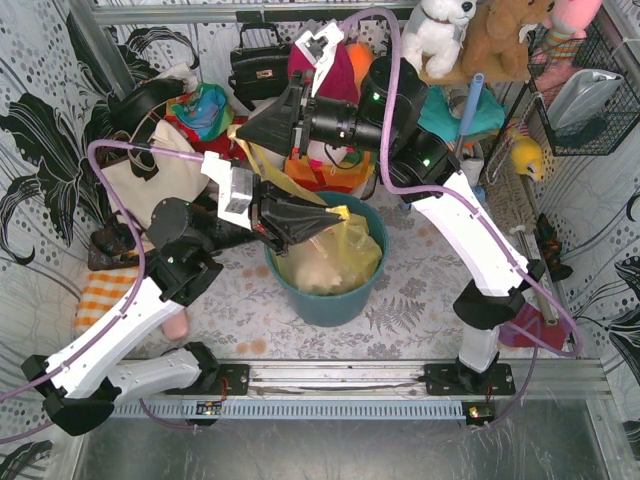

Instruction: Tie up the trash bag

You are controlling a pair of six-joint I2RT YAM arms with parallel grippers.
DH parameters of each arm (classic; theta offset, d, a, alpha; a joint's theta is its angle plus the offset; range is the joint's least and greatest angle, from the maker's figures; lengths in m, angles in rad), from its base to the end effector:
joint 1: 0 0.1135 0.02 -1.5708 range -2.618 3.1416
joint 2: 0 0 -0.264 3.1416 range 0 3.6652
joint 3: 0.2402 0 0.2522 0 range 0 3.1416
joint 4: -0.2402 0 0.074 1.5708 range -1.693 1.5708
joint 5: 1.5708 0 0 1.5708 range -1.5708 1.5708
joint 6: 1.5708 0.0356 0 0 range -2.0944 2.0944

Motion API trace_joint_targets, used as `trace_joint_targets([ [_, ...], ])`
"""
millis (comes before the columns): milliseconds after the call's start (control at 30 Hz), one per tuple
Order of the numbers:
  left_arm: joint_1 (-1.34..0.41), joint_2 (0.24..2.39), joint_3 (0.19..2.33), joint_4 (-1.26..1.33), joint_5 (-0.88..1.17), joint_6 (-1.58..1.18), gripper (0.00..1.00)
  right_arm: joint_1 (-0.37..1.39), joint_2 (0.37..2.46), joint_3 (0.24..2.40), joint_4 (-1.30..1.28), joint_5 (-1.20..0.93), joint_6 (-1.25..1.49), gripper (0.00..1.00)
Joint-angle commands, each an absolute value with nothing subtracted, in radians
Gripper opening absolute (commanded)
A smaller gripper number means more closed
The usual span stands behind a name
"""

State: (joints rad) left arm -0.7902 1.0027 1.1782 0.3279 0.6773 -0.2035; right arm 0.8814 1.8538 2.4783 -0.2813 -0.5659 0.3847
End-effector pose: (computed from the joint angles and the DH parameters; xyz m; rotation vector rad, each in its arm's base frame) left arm 0.1233 -0.1562 0.4870 0.9435 0.8614 -1.2250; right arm 0.2113 0.2863 0.5939 -0.8499 1.1421 1.4134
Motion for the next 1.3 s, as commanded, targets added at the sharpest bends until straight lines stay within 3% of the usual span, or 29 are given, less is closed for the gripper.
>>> trace_joint_targets([
  [0,-0.793,1.005,1.247,0.313,0.610,-0.115,0.00,0.885,1.776,2.431,-0.312,-0.437,0.444,0.00],
  [467,-0.791,0.985,1.204,0.330,0.507,-0.067,0.00,0.885,1.409,1.966,-0.349,-0.086,0.447,0.00],
  [1267,-0.792,0.893,1.091,0.377,0.355,-0.070,0.00,0.886,1.044,1.430,-0.139,-0.078,0.658,0.00],
])
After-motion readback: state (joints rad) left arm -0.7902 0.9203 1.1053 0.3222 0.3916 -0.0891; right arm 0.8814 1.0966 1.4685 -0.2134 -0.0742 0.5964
